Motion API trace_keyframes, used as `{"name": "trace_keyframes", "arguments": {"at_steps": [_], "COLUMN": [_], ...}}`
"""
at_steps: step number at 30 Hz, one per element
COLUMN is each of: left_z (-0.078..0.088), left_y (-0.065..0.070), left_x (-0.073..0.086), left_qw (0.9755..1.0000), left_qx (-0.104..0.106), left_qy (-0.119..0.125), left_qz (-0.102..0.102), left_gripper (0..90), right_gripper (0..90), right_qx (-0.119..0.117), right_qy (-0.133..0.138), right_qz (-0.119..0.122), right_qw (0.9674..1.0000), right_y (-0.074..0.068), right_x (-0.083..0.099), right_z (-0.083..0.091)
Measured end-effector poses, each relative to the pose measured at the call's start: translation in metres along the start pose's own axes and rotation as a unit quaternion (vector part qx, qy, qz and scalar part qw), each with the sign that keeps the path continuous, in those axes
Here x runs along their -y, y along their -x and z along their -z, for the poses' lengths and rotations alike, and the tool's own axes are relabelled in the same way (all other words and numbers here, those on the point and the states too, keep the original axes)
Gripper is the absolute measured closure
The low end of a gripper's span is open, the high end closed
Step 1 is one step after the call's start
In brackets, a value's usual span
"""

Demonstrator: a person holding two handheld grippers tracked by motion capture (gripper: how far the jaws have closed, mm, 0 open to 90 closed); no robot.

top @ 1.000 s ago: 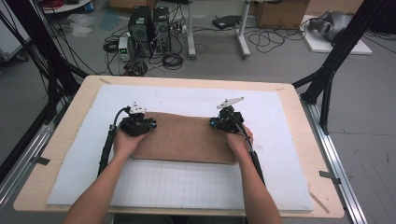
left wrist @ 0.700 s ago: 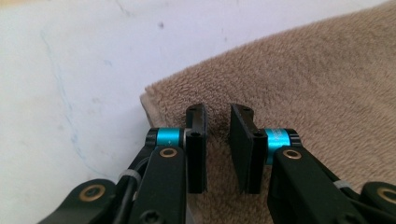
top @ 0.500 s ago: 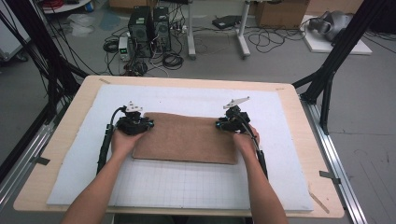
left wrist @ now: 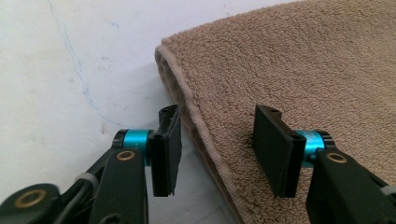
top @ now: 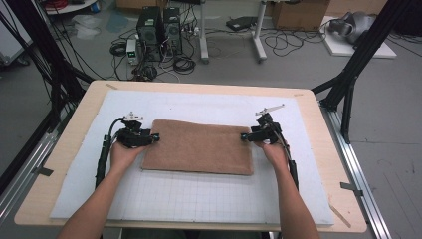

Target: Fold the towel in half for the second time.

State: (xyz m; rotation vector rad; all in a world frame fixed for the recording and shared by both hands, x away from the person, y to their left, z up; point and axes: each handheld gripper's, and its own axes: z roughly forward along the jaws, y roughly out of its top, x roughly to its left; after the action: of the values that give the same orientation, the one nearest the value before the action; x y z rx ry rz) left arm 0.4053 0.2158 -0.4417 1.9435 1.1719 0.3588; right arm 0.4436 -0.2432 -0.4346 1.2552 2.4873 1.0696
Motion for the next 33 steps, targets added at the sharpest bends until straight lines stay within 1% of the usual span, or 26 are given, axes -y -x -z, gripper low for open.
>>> {"name": "trace_keyframes", "arguments": {"at_steps": [1, 2, 3, 4, 5, 8, 11, 13, 14, 15, 16, 18, 20, 22, 24, 26, 29, 31, 33], "left_z": [0.000, -0.001, -0.001, -0.001, -0.002, -0.002, -0.003, -0.005, -0.006, -0.006, -0.006, -0.004, -0.002, -0.002, -0.002, -0.002, 0.000, 0.001, 0.003], "left_y": [0.001, 0.002, 0.003, 0.003, 0.003, 0.005, 0.005, 0.004, 0.004, 0.004, 0.003, 0.002, 0.002, 0.002, 0.003, 0.004, 0.004, 0.004, 0.003], "left_x": [0.000, 0.000, -0.001, -0.001, -0.001, -0.002, -0.003, -0.003, -0.003, -0.003, -0.003, -0.003, -0.003, -0.002, -0.002, -0.003, -0.003, -0.004, -0.004], "left_qw": [1.0000, 0.9999, 0.9999, 0.9999, 0.9999, 0.9998, 0.9997, 0.9996, 0.9995, 0.9995, 0.9994, 0.9995, 0.9996, 0.9996, 0.9995, 0.9993, 0.9991, 0.9989, 0.9988], "left_qx": [-0.005, -0.003, -0.003, -0.004, -0.004, -0.009, -0.013, -0.015, -0.015, -0.016, -0.016, -0.016, -0.017, -0.020, -0.024, -0.032, -0.037, -0.040, -0.042], "left_qy": [-0.002, -0.002, 0.000, 0.000, 0.005, 0.010, 0.019, 0.023, 0.027, 0.028, 0.030, 0.027, 0.022, 0.019, 0.016, 0.016, 0.018, 0.018, 0.019], "left_qz": [-0.006, -0.011, -0.011, -0.014, -0.010, -0.011, -0.011, -0.009, -0.005, -0.002, -0.001, -0.006, -0.008, -0.010, -0.014, -0.014, -0.013, -0.018, -0.018], "left_gripper": [59.3, 61.7, 64.9, 67.2, 69.8, 74.2, 78.6, 78.8, 78.8, 78.8, 78.3, 76.3, 76.0, 76.0, 75.6, 72.7, 69.8, 69.8, 68.2], "right_gripper": [48.3, 58.3, 68.9, 74.0, 76.3, 79.0, 79.3, 79.3, 79.2, 78.6, 75.7, 69.1, 66.0, 63.1, 61.2, 57.7, 57.5, 57.1, 56.1], "right_qx": [-0.011, -0.019, -0.033, -0.038, -0.034, -0.005, 0.008, 0.014, 0.017, 0.014, 0.015, 0.014, 0.014, 0.009, 0.008, 0.007, 0.011, 0.008, 0.008], "right_qy": [-0.001, 0.004, 0.011, 0.016, 0.018, 0.021, 0.025, 0.029, 0.031, 0.031, 0.029, 0.027, 0.030, 0.035, 0.036, 0.040, 0.036, 0.033, 0.033], "right_qz": [-0.002, -0.005, -0.007, -0.006, 0.003, 0.026, 0.025, 0.025, 0.024, 0.021, 0.019, 0.010, 0.007, 0.007, 0.016, 0.016, 0.022, 0.023, 0.024], "right_qw": [0.9999, 0.9998, 0.9994, 0.9991, 0.9993, 0.9994, 0.9993, 0.9991, 0.9991, 0.9992, 0.9993, 0.9995, 0.9994, 0.9993, 0.9992, 0.9991, 0.9991, 0.9992, 0.9991], "right_y": [0.000, 0.001, 0.002, 0.003, 0.002, -0.001, 0.000, 0.002, 0.003, 0.004, 0.005, 0.006, 0.006, 0.004, 0.000, -0.005, -0.010, -0.012, -0.015], "right_x": [0.000, 0.000, 0.000, 0.000, -0.002, -0.009, -0.013, -0.015, -0.015, -0.015, -0.015, -0.013, -0.013, -0.013, -0.013, -0.010, -0.006, -0.002, 0.000], "right_z": [-0.003, -0.004, -0.002, -0.001, 0.000, 0.001, 0.000, -0.001, -0.002, -0.003, -0.004, -0.003, 0.003, 0.009, 0.012, 0.015, 0.018, 0.020, 0.022]}}
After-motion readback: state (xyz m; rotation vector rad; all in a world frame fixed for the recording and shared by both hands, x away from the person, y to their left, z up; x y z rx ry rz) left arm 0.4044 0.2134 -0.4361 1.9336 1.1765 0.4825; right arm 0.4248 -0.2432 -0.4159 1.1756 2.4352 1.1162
